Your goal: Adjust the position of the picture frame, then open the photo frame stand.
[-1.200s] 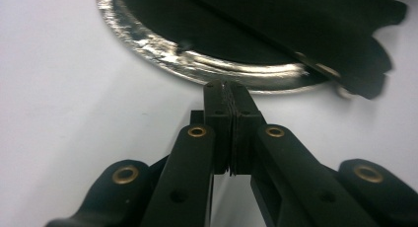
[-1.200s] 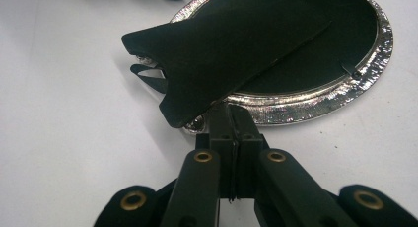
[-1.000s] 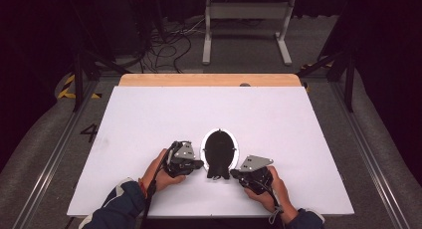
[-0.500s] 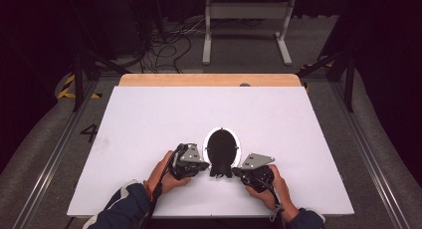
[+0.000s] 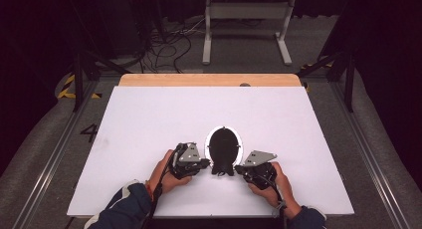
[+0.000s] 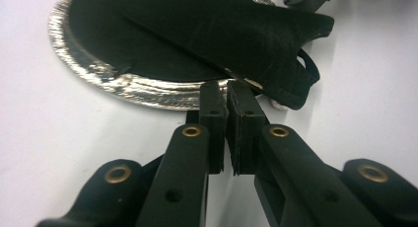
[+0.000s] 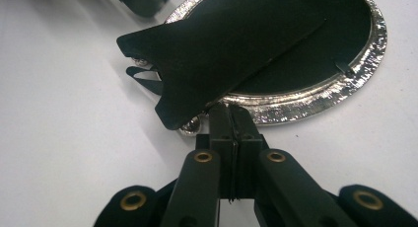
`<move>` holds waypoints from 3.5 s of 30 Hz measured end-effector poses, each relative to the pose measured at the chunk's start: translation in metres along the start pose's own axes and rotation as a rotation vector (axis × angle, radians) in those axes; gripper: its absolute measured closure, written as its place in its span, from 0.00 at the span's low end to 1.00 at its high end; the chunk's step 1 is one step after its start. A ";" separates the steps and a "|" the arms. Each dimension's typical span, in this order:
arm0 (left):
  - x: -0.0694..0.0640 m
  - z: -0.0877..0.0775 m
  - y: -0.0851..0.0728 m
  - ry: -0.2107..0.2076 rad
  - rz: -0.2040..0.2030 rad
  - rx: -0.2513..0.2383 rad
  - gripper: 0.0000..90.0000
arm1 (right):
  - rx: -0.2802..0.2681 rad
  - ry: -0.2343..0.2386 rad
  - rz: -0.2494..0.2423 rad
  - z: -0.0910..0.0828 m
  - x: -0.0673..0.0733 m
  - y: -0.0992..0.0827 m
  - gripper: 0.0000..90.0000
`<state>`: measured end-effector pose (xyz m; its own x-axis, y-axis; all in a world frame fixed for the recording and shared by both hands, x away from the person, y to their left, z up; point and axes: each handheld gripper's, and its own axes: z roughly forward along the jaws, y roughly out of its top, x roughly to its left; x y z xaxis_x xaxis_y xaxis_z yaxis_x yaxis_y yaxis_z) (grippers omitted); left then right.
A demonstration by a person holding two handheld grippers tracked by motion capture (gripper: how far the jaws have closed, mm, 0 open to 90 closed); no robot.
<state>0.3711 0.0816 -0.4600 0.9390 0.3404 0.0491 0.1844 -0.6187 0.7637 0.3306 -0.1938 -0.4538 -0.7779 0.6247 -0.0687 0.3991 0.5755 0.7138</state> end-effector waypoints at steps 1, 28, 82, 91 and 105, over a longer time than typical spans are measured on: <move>0.001 -0.004 -0.001 -0.008 0.004 -0.011 0.91 | 0.000 0.001 0.003 -0.002 -0.001 0.000 0.99; 0.005 -0.118 -0.094 0.298 -0.193 -0.050 0.10 | -0.077 0.068 0.077 -0.020 -0.020 -0.005 0.64; -0.002 -0.108 -0.099 0.260 -0.173 0.026 0.12 | 0.016 0.252 0.287 0.007 -0.010 0.003 0.71; -0.003 -0.106 -0.098 0.257 -0.174 0.030 0.11 | -0.026 0.312 0.385 0.009 -0.019 0.001 0.68; -0.004 -0.102 -0.097 0.254 -0.164 0.048 0.12 | -0.088 0.425 0.558 0.018 -0.029 0.002 0.66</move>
<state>0.3201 0.2122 -0.4689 0.7939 0.6011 0.0923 0.3466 -0.5719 0.7435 0.3625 -0.2008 -0.4629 -0.5978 0.5437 0.5891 0.7667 0.1733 0.6181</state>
